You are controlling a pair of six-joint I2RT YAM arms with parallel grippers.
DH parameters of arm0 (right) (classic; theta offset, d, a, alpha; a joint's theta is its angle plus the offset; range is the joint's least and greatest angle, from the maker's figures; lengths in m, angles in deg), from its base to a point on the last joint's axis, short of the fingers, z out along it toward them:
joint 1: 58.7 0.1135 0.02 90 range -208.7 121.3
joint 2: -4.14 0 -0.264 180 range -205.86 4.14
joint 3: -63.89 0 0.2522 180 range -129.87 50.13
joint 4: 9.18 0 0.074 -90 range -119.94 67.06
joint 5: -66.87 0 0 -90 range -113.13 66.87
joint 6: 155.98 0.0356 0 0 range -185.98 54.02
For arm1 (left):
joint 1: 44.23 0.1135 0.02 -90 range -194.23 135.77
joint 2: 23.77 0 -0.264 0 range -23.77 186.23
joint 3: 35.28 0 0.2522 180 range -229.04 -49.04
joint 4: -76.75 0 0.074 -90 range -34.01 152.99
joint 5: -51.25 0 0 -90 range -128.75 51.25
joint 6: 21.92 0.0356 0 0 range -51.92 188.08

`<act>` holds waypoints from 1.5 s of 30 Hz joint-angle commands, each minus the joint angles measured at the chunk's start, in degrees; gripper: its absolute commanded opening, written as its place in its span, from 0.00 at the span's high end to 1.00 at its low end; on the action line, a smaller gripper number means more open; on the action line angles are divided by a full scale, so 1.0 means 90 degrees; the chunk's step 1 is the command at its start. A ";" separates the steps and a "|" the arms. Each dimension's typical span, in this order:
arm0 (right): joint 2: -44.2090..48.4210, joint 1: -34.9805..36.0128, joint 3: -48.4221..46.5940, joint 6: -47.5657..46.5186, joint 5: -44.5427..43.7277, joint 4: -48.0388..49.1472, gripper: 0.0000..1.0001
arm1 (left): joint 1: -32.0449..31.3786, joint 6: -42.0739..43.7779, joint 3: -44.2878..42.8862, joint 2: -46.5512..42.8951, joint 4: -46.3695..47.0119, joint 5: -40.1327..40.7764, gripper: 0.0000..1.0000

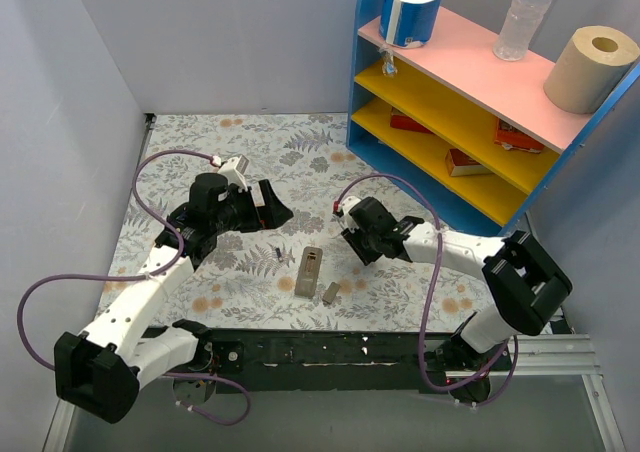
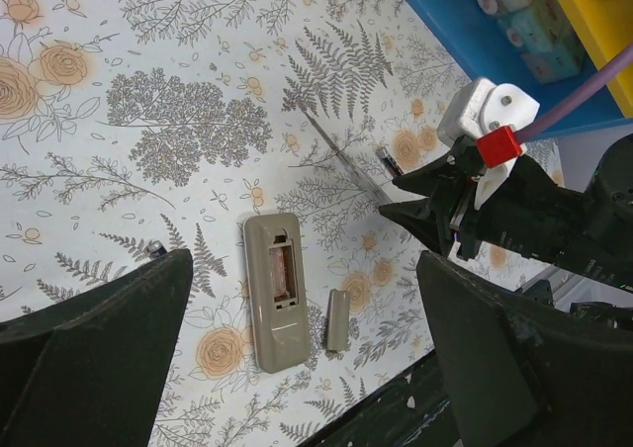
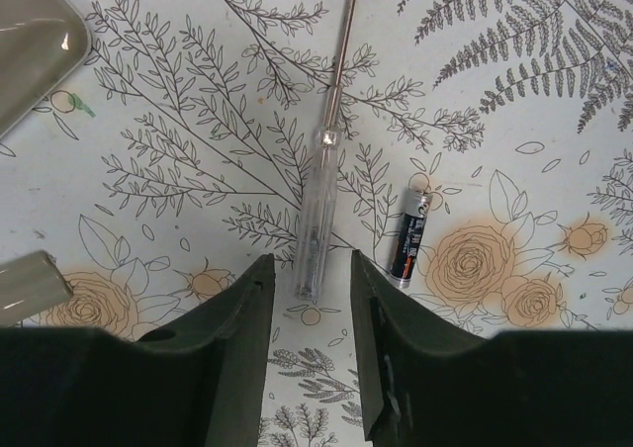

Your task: Unload the batteries from the remote control

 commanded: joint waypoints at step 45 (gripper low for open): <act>0.6036 0.0007 0.0556 0.1725 -0.1118 -0.0249 0.02 | -0.0036 -0.0080 0.0760 -0.2594 0.1266 -0.0023 0.02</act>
